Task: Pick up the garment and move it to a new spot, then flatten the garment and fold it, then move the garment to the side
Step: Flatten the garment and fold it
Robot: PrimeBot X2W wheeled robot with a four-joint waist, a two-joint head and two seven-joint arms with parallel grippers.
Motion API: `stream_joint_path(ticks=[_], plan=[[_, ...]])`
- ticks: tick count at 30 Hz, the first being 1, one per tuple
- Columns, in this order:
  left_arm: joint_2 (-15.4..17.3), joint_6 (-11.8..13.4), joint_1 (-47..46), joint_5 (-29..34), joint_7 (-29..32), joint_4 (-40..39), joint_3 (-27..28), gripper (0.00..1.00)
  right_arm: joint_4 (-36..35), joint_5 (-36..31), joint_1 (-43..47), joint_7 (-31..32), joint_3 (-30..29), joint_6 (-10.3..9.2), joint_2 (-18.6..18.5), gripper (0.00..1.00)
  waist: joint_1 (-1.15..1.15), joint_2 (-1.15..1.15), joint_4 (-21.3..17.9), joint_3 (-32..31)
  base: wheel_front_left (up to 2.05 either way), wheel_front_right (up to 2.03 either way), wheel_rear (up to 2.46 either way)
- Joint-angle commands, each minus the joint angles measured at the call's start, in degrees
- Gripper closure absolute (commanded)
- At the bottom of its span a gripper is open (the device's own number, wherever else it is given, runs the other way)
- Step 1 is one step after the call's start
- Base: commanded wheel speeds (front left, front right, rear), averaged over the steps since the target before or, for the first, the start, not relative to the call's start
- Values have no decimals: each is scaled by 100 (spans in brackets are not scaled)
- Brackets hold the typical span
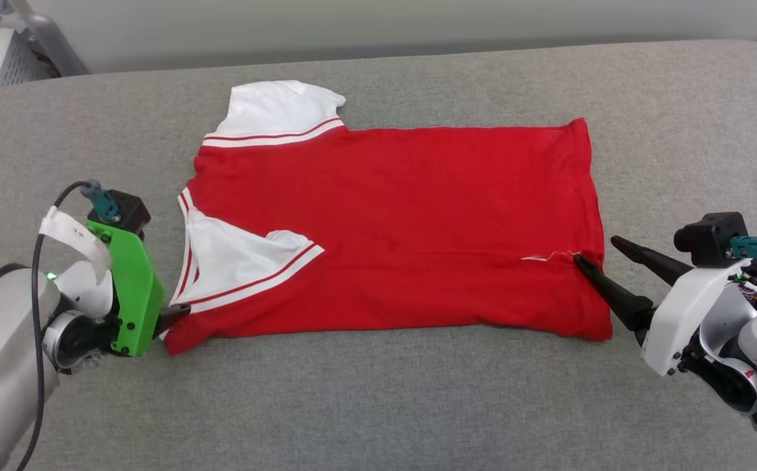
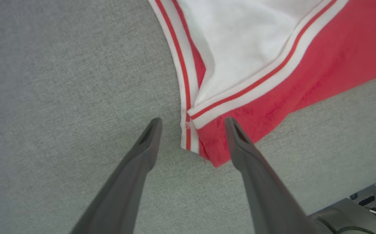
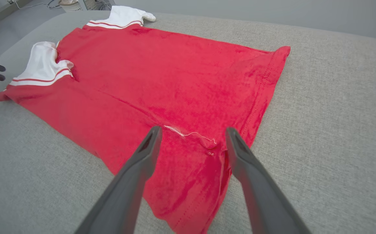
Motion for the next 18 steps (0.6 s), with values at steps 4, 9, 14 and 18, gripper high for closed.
stream_joint_path(ticks=[4,9,14,18], plan=[[-125,-16,65,52,100,179,-177,0,-59,-89,-43,60,-89,-4,40,0,0,0,-198,219,0,0,0],[-240,-16,223,20,338,486,-456,0,-114,-141,-36,122,-124,-4,56,0,0,0,-303,308,0,0,0],[-304,-16,364,-84,222,599,-581,53,-166,-153,-55,171,-224,-4,2,0,0,0,-310,280,0,0,0],[-312,-16,375,-74,-141,566,-653,100,-316,-85,-80,333,-377,-4,-125,0,0,0,-272,202,0,0,0]])
